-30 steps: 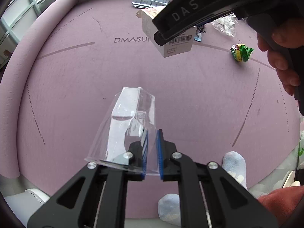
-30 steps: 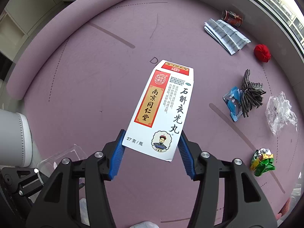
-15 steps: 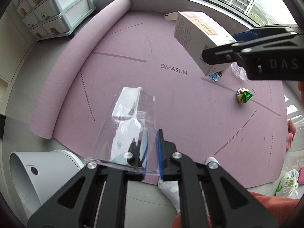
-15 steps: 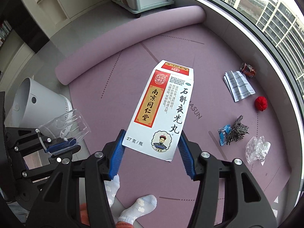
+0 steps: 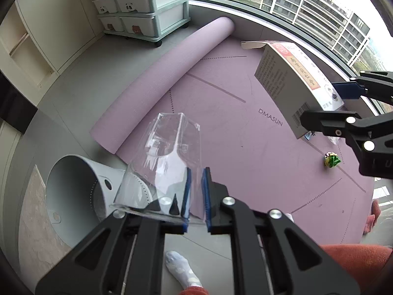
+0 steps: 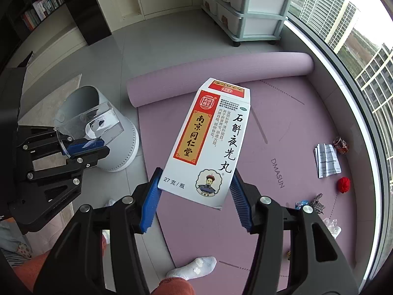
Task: Collect trash
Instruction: 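Carry the cup and medicine box over the grey bin with both tools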
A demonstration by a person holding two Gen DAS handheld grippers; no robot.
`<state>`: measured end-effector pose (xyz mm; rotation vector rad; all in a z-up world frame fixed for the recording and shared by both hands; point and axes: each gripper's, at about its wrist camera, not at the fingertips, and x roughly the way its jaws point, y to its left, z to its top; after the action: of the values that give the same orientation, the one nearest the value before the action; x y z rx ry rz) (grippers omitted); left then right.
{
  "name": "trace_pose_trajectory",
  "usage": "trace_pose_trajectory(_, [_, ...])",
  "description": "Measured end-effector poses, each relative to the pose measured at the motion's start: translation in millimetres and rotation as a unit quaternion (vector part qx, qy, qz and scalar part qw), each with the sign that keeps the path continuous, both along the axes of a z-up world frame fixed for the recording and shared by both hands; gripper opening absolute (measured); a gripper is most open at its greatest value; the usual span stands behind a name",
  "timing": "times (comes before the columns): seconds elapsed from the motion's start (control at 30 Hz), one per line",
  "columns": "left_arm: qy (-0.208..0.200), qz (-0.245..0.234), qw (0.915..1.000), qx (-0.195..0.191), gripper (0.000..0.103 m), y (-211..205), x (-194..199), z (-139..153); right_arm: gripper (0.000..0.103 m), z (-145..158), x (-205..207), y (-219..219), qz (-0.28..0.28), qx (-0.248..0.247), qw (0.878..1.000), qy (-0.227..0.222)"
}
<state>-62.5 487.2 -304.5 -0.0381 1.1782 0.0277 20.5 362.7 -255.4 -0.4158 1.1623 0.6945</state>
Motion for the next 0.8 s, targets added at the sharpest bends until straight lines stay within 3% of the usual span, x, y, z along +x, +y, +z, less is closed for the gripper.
trace_pose_trajectory(0.43, [0.034, 0.048, 0.9976, 0.036, 0.01, 195, -71, -14, 0.053, -12, -80, 209, 0.069, 0.038, 0.996, 0.039])
trace_pose_trajectory(0.63, [0.036, 0.066, 0.9962, 0.045, 0.01, 243, -87, -24, 0.053, -22, -103, 271, 0.114, 0.039, 0.992, 0.044])
trace_pose_trajectory(0.8, [0.033, 0.079, 0.9954, 0.043, 0.01, 263, -99, -25, 0.058, -20, -112, 292, 0.124, 0.044, 0.991, 0.027])
